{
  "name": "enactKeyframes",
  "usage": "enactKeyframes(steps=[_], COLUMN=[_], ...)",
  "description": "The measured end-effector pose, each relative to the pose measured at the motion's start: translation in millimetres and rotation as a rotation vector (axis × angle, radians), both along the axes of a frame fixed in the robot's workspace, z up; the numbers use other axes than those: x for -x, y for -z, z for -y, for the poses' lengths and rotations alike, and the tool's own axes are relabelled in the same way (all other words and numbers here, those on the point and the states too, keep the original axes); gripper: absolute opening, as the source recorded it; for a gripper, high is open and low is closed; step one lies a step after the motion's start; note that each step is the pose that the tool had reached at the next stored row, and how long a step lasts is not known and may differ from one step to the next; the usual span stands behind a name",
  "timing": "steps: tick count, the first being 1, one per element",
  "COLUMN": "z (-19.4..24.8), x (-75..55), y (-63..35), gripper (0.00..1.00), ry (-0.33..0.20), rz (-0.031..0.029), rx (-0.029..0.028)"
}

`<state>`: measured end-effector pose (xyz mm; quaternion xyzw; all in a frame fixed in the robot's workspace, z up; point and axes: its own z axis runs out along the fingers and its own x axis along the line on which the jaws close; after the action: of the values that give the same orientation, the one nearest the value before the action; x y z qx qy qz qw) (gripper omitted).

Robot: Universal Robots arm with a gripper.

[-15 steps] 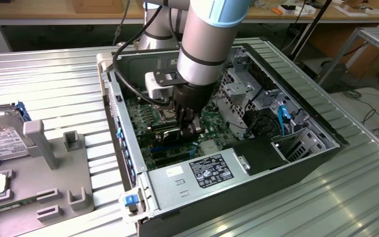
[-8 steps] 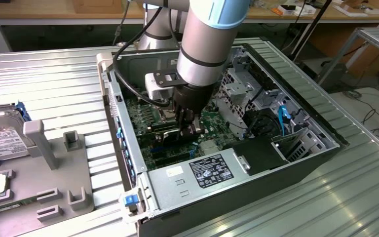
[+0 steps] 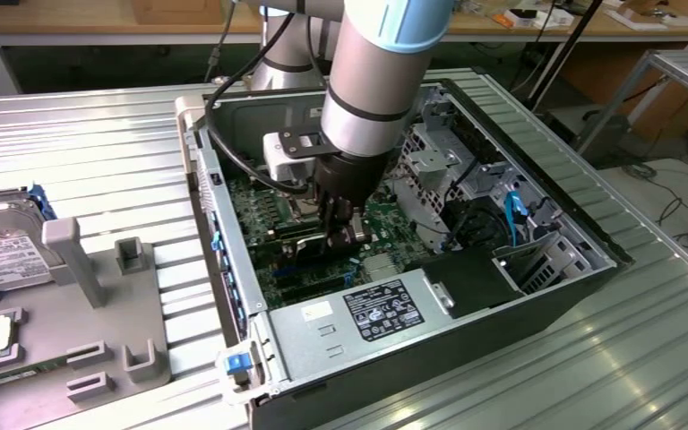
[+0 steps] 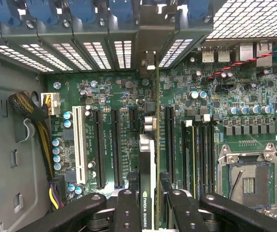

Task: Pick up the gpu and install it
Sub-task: 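Insert the gpu into the slot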

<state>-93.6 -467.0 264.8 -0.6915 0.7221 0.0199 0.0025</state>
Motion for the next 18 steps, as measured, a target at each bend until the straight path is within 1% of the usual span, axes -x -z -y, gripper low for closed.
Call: enactKeyframes(steps=[3, 8, 9, 10, 11, 18], z=[-0.1, -0.1, -0.1, -0.2, -0.7, -0.6], x=[0.0, 0.0, 0.2, 0.3, 0.3, 3.3], y=[-2.5, -3.3, -3.4, -3.4, -3.2, -1.2], gripper=[0.27, 0.27, 0.27, 0.27, 0.27, 0.27], ry=[0.0, 0.0, 0.0, 0.0, 0.0, 0.0], rz=[-0.0016, -0.0019, -0.0017, -0.0015, -0.0011, -0.0004], rx=[0.0003, 0.0001, -0.0007, -0.004, -0.0087, -0.0086])
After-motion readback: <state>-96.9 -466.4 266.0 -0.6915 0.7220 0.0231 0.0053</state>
